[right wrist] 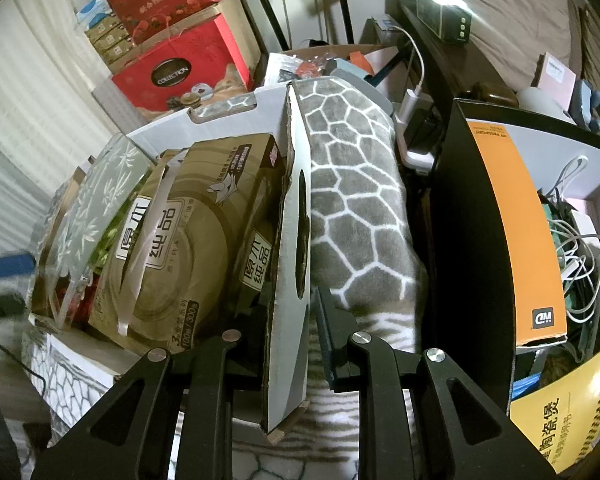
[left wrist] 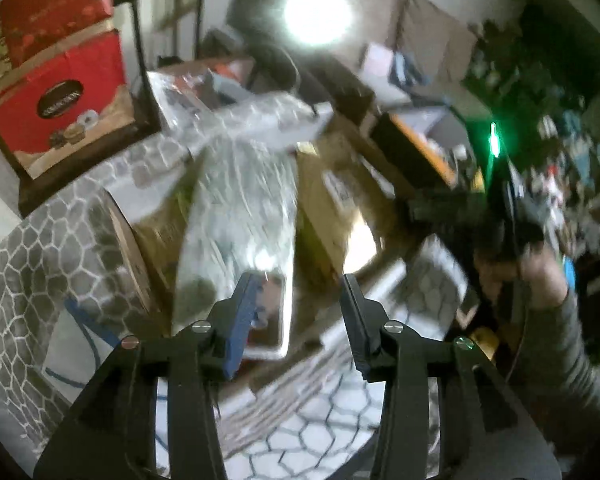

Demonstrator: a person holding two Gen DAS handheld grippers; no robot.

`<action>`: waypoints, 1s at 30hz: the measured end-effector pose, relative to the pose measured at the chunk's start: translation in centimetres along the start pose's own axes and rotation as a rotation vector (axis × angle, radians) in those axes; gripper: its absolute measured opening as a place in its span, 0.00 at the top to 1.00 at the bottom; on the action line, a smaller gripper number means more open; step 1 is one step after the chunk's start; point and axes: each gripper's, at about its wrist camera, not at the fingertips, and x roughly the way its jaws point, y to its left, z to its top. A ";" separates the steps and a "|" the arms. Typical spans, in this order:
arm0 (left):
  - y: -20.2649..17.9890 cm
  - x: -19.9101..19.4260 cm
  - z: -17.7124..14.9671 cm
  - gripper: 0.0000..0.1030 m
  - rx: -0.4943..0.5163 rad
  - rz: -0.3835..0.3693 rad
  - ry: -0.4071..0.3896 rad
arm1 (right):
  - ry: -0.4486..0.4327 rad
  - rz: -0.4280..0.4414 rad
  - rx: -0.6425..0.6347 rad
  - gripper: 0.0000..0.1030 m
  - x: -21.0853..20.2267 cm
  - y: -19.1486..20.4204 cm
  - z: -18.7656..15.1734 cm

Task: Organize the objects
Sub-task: 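Lower the bamboo-print case into the white box and open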

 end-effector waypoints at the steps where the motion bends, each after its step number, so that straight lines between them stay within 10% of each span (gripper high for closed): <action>1: 0.4 -0.1 0.6 0.62 -0.026 0.011 -0.021 | 0.000 -0.001 -0.001 0.81 0.0 0.0 0.0; 9: 2.8 2.0 4.5 0.79 -0.144 0.076 -0.114 | 0.000 -0.001 -0.001 0.81 0.0 0.0 0.0; 30: 1.5 6.7 4.8 0.83 -0.012 0.155 0.030 | 0.002 -0.004 -0.006 0.80 0.2 0.0 0.0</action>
